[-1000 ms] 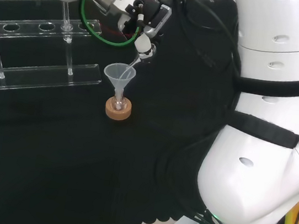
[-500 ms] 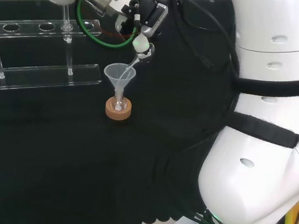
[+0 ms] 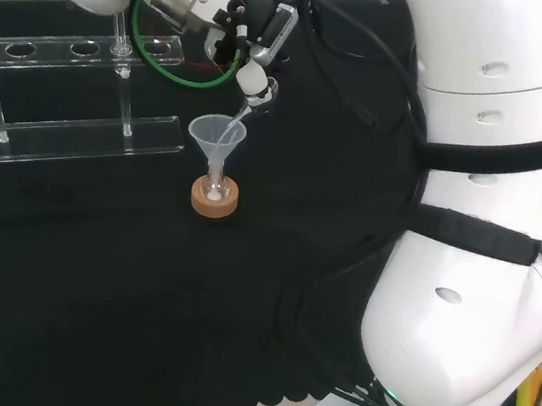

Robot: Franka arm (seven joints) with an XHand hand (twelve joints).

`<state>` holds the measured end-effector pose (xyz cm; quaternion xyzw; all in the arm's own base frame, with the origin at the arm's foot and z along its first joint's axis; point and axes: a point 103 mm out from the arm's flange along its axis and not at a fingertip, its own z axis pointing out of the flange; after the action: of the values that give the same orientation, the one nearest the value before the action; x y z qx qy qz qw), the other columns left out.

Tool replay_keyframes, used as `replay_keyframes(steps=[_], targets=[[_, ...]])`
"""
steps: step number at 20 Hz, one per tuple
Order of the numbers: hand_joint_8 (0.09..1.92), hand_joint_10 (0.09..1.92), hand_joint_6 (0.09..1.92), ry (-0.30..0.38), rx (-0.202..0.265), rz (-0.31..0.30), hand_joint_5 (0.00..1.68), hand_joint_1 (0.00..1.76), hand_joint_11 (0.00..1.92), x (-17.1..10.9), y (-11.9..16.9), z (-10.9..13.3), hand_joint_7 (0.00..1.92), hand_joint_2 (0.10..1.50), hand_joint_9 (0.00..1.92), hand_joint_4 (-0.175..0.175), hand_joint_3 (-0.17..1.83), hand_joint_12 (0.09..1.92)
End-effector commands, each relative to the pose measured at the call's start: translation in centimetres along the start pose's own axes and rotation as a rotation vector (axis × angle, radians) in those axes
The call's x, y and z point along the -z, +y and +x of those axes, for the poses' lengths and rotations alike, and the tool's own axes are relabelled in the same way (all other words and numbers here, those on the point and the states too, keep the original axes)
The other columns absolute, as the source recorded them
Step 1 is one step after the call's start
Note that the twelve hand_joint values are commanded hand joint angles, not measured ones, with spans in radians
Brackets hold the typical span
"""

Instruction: Pour all the NaCl from the weighing funnel into the round-bottom flask.

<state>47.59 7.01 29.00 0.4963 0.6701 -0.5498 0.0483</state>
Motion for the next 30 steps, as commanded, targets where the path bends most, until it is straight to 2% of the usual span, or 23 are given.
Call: replay_keyframes(steps=[1, 5, 10, 18, 25, 30], targets=[[0.55, 0.14, 0.93, -0.039, -0.004, 0.018, 1.13, 1.1, 1.03, 0.6, -0.1, 0.1, 1.13, 0.71, 1.37, 0.105, 0.68, 0.92], [0.55, 0.14, 0.93, -0.088, -0.01, 0.029, 1.13, 1.1, 1.03, 1.1, -0.1, 0.5, 1.13, 0.71, 1.37, 0.106, 0.68, 0.92], [0.55, 0.14, 0.93, -0.108, -0.01, 0.039, 1.13, 1.1, 1.03, 1.6, 0.0, 1.0, 1.13, 0.71, 1.37, 0.108, 0.68, 0.92], [0.55, 0.13, 0.93, -0.182, -0.037, 0.065, 1.13, 1.1, 1.04, 2.3, -0.1, 0.8, 1.13, 0.71, 1.37, 0.108, 0.68, 0.92], [0.55, 0.13, 0.93, -0.209, -0.035, 0.094, 1.14, 1.1, 1.04, 2.7, 0.1, 1.3, 1.13, 0.71, 1.38, 0.108, 0.68, 0.92], [0.55, 0.13, 0.93, -0.235, -0.042, 0.088, 1.14, 1.1, 1.04, 3.0, 0.1, 1.5, 1.13, 0.71, 1.38, 0.106, 0.68, 0.92]])
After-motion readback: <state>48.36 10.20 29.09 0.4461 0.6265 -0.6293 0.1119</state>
